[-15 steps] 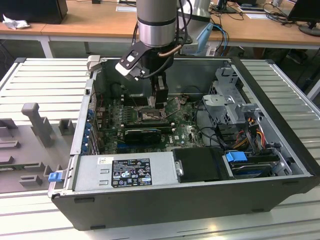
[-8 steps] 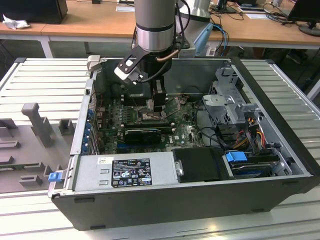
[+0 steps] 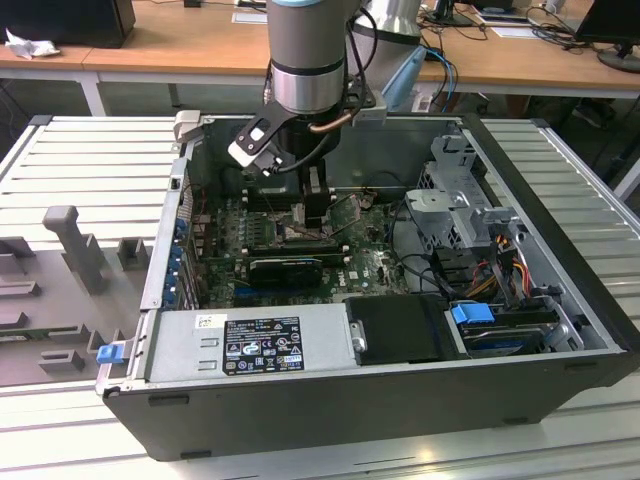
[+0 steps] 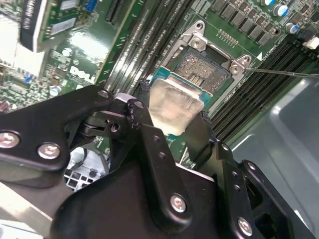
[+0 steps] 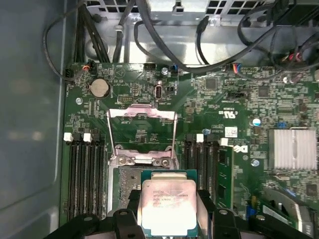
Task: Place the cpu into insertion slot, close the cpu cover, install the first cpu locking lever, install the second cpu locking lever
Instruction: 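Place the cpu into insertion slot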
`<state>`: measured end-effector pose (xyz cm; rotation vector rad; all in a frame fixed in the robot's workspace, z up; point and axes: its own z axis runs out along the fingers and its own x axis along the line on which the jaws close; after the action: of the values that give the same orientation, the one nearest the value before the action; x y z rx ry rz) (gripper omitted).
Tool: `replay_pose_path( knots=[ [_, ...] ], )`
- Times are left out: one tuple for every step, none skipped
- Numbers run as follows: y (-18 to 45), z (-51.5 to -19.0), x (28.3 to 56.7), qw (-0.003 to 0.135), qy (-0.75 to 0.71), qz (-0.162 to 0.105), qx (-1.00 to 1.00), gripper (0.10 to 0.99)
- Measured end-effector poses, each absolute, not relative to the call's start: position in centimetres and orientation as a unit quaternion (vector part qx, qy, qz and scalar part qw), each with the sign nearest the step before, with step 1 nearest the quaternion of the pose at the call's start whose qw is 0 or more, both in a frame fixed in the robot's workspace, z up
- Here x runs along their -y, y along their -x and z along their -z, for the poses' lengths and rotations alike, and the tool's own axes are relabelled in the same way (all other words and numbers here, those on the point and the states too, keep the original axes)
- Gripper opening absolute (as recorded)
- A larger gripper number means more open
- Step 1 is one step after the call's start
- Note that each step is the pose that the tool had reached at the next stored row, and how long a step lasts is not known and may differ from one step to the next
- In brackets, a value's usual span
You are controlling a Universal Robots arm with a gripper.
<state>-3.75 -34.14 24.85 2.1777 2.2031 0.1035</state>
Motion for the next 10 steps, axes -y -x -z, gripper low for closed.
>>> replay_pose_path(
  knots=[
    [3.8,-24.5,33.9,0.021,-0.702,-0.033,-0.711,0.525],
    [3.8,-24.4,33.8,0.021,-0.702,-0.033,-0.711,0.525],
    [3.8,-24.2,33.6,0.021,-0.702,-0.033,-0.711,0.525],
    [3.8,-23.9,33.4,0.021,-0.702,-0.033,-0.711,0.525],
    [3.8,-23.7,33.2,0.021,-0.702,-0.033,-0.711,0.525],
    [4.0,-23.6,33.1,0.021,-0.703,-0.033,-0.711,0.525],
    [4.2,-23.5,33.1,0.021,-0.702,-0.033,-0.711,0.525],
    [4.3,-23.4,33.0,0.021,-0.702,-0.033,-0.711,0.525],
    [4.4,-23.1,32.9,0.021,-0.702,-0.033,-0.711,0.525],
    [4.4,-22.8,32.8,0.021,-0.703,-0.034,-0.711,0.525]
  ],
)
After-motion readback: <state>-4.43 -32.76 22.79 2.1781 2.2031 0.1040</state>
